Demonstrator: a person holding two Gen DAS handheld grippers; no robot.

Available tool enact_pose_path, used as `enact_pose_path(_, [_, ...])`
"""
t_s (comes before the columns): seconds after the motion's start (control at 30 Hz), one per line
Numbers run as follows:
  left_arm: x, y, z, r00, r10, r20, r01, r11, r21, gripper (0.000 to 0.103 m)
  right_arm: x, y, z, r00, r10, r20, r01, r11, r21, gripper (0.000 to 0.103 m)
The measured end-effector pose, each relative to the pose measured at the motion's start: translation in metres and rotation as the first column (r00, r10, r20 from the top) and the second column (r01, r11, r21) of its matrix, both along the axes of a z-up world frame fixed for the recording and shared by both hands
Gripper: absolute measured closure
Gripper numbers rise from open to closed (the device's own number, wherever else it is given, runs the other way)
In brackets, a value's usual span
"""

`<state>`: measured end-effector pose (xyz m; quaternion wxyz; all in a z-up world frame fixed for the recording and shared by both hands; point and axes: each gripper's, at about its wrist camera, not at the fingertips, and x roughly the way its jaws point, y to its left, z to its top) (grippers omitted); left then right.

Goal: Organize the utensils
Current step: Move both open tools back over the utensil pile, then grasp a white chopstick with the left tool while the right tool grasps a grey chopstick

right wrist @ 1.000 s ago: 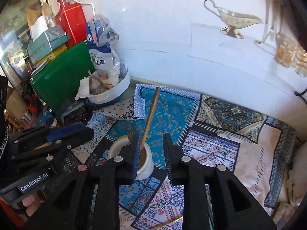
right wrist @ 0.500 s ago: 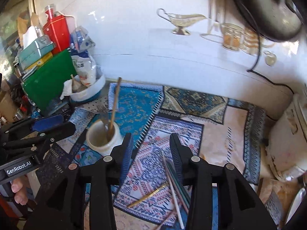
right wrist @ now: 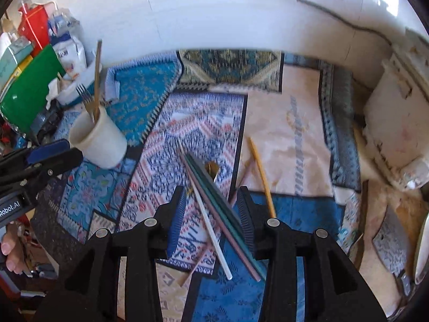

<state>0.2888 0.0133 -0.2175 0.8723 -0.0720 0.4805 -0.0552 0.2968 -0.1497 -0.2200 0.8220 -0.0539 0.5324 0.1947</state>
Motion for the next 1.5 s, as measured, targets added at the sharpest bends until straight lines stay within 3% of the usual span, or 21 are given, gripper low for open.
enact_pose_path(0.27, [-0.005,-0.009,-0.038,0.996,0.0,-0.092,0.002,1.0,0.023,0.06,-0.002,0.007,-0.049,0.988,0.051,-0.144,-0.052,0.999,-0.003,0.067])
enact_pose_path(0.67, [-0.008,-0.007,-0.062,0.987,0.03,-0.155,-0.026,0.999,0.028,0.06,0.039,-0.01,-0.058,0.994,0.014,-0.111,-0.023,0.997,-0.075,0.071])
enact_pose_path(0.97, [-0.001,-0.011,-0.067,0.985,0.03,-0.17,-0.026,0.999,0.024,0.06,0.046,-0.004,-0.072,0.981,0.1,-0.164,-0.116,0.99,-0.086,0.077])
enact_pose_path(1.17, [0.002,-0.011,-0.068,0.984,0.031,-0.174,-0.027,0.999,0.026,0.06,0.055,0.009,-0.082,0.976,0.131,-0.175,-0.152,0.982,-0.114,0.087])
enact_pose_path(1.37, [0.005,-0.012,-0.071,0.981,0.024,-0.193,-0.024,1.0,0.003,0.06,0.059,0.013,-0.082,0.977,0.127,-0.171,-0.143,0.986,-0.089,0.089])
enact_pose_path(1.5, [0.011,-0.021,-0.071,0.982,0.004,-0.191,-0.005,1.0,-0.006,0.06,0.06,0.004,-0.073,0.983,0.092,-0.156,-0.102,0.993,-0.057,0.097])
